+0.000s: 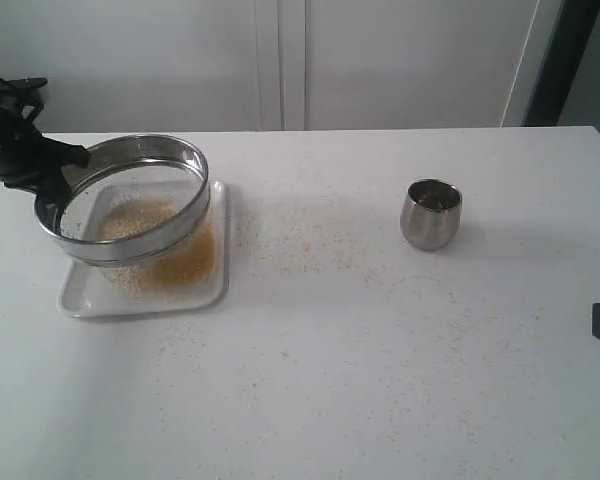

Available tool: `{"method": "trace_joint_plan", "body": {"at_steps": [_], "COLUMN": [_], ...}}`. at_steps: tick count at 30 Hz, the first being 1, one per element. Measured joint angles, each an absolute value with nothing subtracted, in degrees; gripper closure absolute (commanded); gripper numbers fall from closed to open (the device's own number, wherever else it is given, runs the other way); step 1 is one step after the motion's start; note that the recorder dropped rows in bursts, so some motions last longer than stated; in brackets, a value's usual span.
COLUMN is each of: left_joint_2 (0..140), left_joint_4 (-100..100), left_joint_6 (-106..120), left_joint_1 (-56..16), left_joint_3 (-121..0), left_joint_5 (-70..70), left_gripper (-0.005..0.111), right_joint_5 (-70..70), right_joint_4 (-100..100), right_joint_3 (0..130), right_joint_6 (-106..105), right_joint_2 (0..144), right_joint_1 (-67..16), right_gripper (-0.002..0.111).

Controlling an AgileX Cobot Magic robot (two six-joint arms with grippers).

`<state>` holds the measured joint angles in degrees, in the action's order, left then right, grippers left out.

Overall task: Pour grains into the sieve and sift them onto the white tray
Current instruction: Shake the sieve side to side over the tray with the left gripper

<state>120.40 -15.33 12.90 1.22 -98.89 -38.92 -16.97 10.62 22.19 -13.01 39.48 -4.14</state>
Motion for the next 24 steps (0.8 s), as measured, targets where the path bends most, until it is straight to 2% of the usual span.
{"method": "trace_joint_plan", "body": {"at_steps": [4, 10, 16, 24], "left_joint_2": [120.40, 120.40, 120.40, 120.40], "left_joint_4": [-14.84, -15.35, -13.43, -12.78], "left_joint_6": [23.81, 11.06, 15.27, 12.17], "left_joint_1": [0.91, 1.74, 1.89, 3.23], "left_joint_3": [-98.89, -98.89, -98.89, -98.89], "left_joint_5": [-41.95, -40.25, -45.59, -44.85], "left_gripper": [0.107, 0.107, 0.107, 0.107], "right_joint_5": [-16.97, -16.97, -16.97, -16.97], "right_joint_4": [10.62, 10.62, 10.62, 10.62], "right_joint_3": [22.19, 22.19, 22.19, 22.19], "right_joint_6": [-13.01, -13.01, -13.01, -13.01], "right_joint_2": [39.48, 39.48, 39.48, 39.48], "right_joint_1": [-4.14, -4.14, -4.14, -4.14], "right_gripper": [0.108, 0.108, 0.108, 0.108]}}
